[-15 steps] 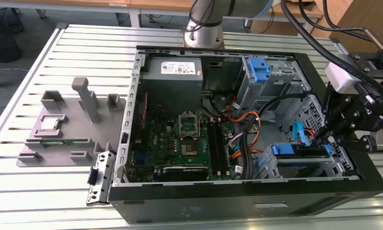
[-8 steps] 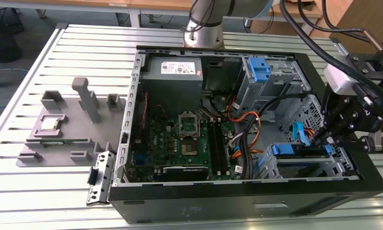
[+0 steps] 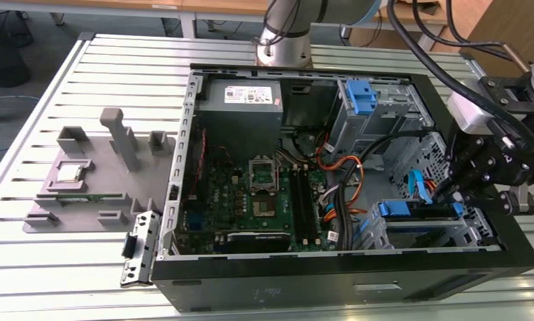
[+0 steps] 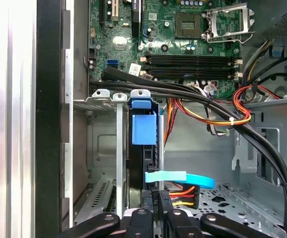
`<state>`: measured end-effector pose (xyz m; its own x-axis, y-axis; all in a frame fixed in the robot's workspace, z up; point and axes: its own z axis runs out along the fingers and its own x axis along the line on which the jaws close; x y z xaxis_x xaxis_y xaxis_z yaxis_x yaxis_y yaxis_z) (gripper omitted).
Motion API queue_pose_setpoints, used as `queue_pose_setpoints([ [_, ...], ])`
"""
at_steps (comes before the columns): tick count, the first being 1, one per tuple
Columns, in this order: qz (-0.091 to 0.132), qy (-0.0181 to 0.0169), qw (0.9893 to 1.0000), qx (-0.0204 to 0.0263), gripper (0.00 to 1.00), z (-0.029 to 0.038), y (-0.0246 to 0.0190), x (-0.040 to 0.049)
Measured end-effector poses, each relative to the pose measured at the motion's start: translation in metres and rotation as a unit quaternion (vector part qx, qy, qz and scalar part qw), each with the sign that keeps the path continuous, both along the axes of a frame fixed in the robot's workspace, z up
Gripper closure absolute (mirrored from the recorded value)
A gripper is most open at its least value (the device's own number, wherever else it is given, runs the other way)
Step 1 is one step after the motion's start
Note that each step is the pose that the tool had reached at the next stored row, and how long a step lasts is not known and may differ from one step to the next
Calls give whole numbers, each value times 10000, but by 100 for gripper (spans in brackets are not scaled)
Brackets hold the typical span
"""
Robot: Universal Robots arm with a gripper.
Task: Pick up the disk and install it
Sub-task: 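Insert the second disk wire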
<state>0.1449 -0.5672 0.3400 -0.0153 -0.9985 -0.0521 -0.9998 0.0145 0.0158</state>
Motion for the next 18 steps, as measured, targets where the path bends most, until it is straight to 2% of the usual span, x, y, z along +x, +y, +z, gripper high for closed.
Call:
queue_pose_setpoints([
  [18, 0, 0, 10000, -1, 82, -53, -1, -14],
])
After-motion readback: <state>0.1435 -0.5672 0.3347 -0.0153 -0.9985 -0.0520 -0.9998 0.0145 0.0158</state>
